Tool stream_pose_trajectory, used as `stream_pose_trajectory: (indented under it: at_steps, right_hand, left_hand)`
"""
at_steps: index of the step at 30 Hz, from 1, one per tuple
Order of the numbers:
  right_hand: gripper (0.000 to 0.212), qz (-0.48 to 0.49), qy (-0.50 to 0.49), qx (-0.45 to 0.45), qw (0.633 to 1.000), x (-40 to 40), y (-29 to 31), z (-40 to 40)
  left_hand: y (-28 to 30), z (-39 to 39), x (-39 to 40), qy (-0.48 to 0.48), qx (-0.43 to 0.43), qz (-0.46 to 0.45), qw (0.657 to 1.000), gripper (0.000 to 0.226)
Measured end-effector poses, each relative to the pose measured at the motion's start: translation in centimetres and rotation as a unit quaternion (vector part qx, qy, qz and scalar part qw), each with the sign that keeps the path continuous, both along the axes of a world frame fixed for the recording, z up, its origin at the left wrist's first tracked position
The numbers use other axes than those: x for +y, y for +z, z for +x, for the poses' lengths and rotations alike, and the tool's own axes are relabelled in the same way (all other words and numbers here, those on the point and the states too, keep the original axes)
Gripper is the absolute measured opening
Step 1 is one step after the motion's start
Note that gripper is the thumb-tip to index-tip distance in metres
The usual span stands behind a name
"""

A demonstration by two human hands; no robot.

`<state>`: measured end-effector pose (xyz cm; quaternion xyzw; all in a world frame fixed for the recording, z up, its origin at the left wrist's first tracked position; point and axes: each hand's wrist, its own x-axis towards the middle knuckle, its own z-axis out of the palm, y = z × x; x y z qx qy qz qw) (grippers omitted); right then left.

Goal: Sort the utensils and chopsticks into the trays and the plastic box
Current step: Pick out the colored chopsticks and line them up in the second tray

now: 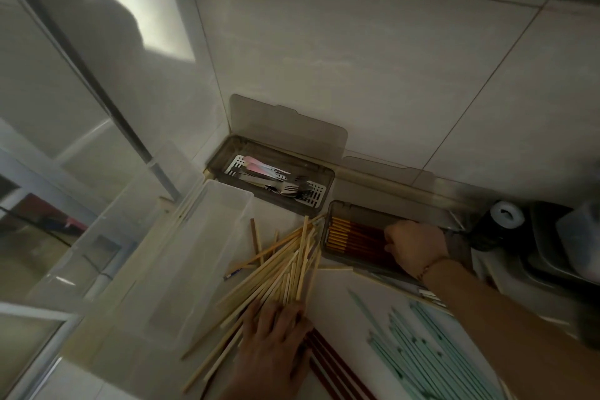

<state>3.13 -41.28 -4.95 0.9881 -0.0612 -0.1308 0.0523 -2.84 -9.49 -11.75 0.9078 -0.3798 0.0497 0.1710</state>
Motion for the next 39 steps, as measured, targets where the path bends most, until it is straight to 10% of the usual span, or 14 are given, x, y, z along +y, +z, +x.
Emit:
stream_pose_trajectory:
  at_steps: [7,13,21,39]
  right_hand:
    - [0.028,-0.007,-0.041,-0.045,0.998,0.1,0.4,-0.6]
    - [0.019,0.087,-0.004,-0.267,0.960,5.6,3.8,-6.0]
    - [0.035,0.202,-0.047,0.058,0.977,12.4,-1.5,-14.0]
    - [0.033,0.137,-0.081,0.062,0.985,12.1,-1.5,-15.6]
  left_hand:
    - [0.1,0.0,0.0,-0.005,0.017,0.004,1.000,0.038]
    - [-0.2,0.0,0.0,0.000,0.033,0.006,0.999,0.035]
    - [0.1,-0.2,0.1,0.006,0.038,0.019,0.999,0.033]
    - [0.3,-0.1,-0.2,0.010,0.038,0.026,0.999,0.034]
